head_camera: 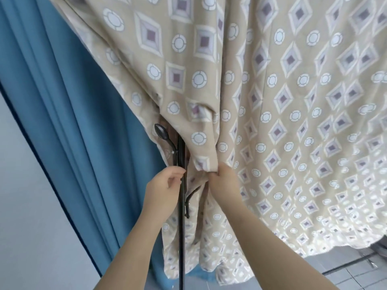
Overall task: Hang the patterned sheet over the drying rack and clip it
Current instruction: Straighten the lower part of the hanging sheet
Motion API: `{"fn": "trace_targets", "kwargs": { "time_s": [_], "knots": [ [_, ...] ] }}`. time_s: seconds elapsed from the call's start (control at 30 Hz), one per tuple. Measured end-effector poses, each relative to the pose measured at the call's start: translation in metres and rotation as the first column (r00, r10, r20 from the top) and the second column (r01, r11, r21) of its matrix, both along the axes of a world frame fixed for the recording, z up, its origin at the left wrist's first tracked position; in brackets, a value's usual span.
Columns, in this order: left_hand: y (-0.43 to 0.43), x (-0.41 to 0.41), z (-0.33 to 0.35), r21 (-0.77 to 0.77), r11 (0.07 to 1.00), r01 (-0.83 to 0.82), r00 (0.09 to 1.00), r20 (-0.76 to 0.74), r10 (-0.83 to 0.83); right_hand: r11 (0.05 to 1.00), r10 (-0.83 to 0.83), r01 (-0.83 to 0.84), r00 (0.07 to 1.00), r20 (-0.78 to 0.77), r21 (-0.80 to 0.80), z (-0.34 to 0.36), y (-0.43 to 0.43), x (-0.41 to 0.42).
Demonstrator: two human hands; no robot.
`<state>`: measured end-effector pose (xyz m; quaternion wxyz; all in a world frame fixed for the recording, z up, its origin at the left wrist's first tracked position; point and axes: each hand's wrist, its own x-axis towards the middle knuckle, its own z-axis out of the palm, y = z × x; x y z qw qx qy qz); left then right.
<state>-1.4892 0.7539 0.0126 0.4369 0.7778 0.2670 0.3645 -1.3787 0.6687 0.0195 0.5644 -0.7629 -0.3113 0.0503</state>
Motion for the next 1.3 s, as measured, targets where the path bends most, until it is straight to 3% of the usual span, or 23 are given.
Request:
{"fn": "trace_targets", "kwargs": {
  "time_s": [0.17,0.23,0.3,0.4,0.47,0.53,0.6,0.63,0.7,0.73,0.8,0.87,0.9,0.97,1.03,1.1,1.17,1.23,1.3],
  "knots": [
    [-0.003,0.001,0.006,0.001,1.0,0.0,1.0,0.008,0.0,0.918,-0.327,0.351,0.933,-0.151,0.182,0.006,-0.02,0.046],
    [-0.007,0.002,0.007,0.011,0.999,0.03,1.0,0.003,-0.03,0.899,-0.363,0.389,0.919,-0.154,0.2,0.009,-0.036,0.056],
    [-0.014,0.004,0.008,-0.025,0.994,0.108,0.994,0.01,-0.108,0.936,-0.272,0.292,0.955,-0.12,0.198,0.008,-0.05,0.049],
    [-0.025,0.008,0.004,-0.078,0.97,0.231,0.973,0.0,-0.232,0.995,0.08,-0.076,0.996,-0.048,0.07,-0.007,-0.058,0.029],
    [-0.029,0.01,0.008,-0.173,0.943,0.285,0.958,0.077,-0.276,0.934,0.348,-0.353,0.934,-0.085,-0.059,-0.014,-0.06,0.018],
    [-0.034,0.008,0.016,-0.246,0.908,0.338,0.94,0.13,-0.315,0.855,0.492,-0.508,0.858,-0.15,-0.107,-0.013,-0.061,0.01],
    [-0.035,0.001,0.022,-0.389,0.802,0.454,0.887,0.284,-0.364,0.836,0.515,-0.539,0.836,-0.189,-0.102,-0.01,-0.061,0.006],
    [-0.034,-0.006,0.023,-0.474,0.7,0.535,0.837,0.414,-0.359,0.841,0.511,-0.536,0.832,-0.216,-0.075,-0.01,-0.061,0.006],
    [-0.033,-0.012,0.026,-0.53,0.568,0.629,0.752,0.6,-0.273,0.858,0.492,-0.513,0.836,-0.241,-0.029,-0.012,-0.058,0.006],
    [-0.033,-0.013,0.023,-0.542,0.593,0.596,0.774,0.585,-0.243,0.866,0.479,-0.499,0.847,-0.23,-0.035,-0.014,-0.056,0.005],
    [-0.032,-0.011,0.013,-0.531,0.748,0.399,0.899,0.385,-0.207,0.865,0.474,-0.497,0.854,-0.213,-0.068,-0.018,-0.053,0.001],
    [-0.03,-0.009,-0.001,-0.405,0.877,0.26,0.964,0.167,-0.208,0.867,0.47,-0.493,0.857,-0.211,-0.069,-0.023,-0.05,-0.004],
    [-0.028,-0.008,-0.009,-0.385,0.903,0.188,0.981,0.128,-0.149,0.889,0.435,-0.454,0.877,-0.206,-0.055,-0.025,-0.048,-0.004],
    [-0.016,-0.01,-0.017,-0.428,0.904,0.009,0.989,0.138,0.056,0.966,0.252,-0.258,0.95,-0.184,-0.014,-0.032,-0.044,-0.001],
    [-0.01,-0.01,-0.015,-0.458,0.886,-0.073,0.971,0.168,0.168,0.999,-0.036,0.036,0.993,-0.113,-0.006,-0.038,-0.038,0.011],
    [-0.01,-0.01,-0.014,-0.424,0.902,-0.086,0.963,0.198,0.185,0.975,-0.222,0.222,0.974,-0.051,-0.002,-0.038,-0.033,0.024],
    [-0.009,-0.014,-0.016,-0.316,0.947,0.053,0.959,0.281,0.039,0.971,-0.235,0.235,0.972,-0.003,-0.044,-0.032,-0.027,0.03],
    [-0.001,-0.016,-0.019,-0.198,0.958,0.205,0.971,0.162,-0.175,0.975,-0.17,0.173,0.985,0.034,-0.136,-0.024,-0.017,0.036],
    [0.01,-0.017,-0.021,-0.175,0.965,0.195,0.977,-0.054,-0.207,0.96,-0.154,0.158,0.987,0.035,-0.232,-0.018,-0.009,0.046]
  ]
}}
